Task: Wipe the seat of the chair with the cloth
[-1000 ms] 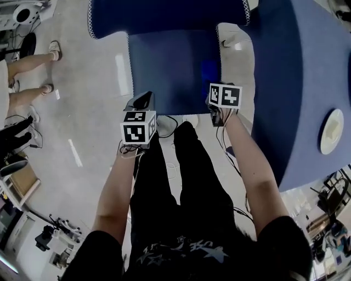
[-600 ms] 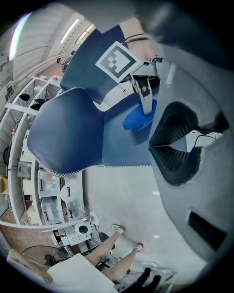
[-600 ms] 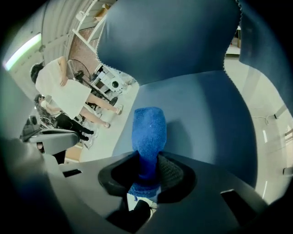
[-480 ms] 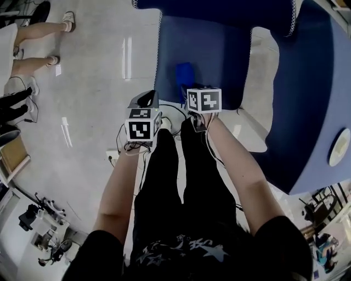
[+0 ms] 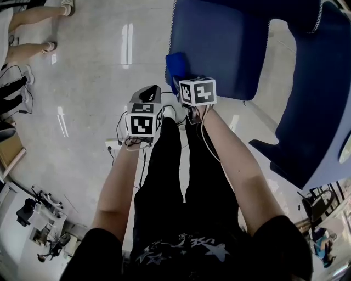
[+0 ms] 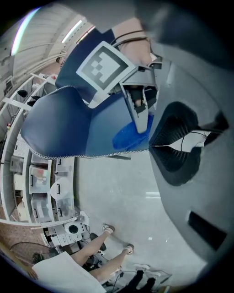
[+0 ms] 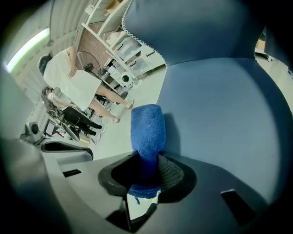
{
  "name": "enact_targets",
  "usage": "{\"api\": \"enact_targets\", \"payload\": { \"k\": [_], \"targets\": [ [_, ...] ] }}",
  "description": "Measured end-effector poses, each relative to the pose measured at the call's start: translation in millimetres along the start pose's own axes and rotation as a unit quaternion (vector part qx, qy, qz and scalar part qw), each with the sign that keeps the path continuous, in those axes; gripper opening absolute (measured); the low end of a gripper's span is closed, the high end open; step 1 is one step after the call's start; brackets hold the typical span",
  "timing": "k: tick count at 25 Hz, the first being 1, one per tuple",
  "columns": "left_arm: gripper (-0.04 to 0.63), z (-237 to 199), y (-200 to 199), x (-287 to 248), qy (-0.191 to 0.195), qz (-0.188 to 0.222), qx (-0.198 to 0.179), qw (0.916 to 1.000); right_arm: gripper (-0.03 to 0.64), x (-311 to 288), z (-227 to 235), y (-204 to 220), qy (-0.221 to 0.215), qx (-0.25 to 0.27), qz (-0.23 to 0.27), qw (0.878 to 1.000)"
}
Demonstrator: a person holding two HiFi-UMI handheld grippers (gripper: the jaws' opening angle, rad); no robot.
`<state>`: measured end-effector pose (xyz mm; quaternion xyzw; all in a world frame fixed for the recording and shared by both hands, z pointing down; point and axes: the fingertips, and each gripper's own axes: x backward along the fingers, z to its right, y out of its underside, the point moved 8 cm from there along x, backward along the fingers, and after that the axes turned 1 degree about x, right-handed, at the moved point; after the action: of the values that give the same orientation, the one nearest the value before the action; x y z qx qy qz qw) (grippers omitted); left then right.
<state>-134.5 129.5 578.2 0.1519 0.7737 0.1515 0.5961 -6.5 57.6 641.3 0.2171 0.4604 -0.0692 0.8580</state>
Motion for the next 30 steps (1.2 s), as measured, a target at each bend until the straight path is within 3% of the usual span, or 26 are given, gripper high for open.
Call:
{"api": "enact_targets", "payload": {
  "k": [6,17,30],
  "targets": [
    [0.020,7.4,0.9,-2.7,0.015,-0.012,-0.023,0.9995,0.110,15.3,17.9,6.8,0.024,-0.015,0.008,1.000],
    [0.020,57.0,-36.2,-29.3,0.045,-0.013,-0.069,0.9965,0.112,62.3,86.8,23.8,0.065,-0.067,0.020,0.995],
    [0.020,121.4,-57.0,-56.7,0.070,-0.026,-0.121,0.9898,0.112,131.3,174.9,51.2,0.128,-0.135,0.048,0.981]
  ]
}}
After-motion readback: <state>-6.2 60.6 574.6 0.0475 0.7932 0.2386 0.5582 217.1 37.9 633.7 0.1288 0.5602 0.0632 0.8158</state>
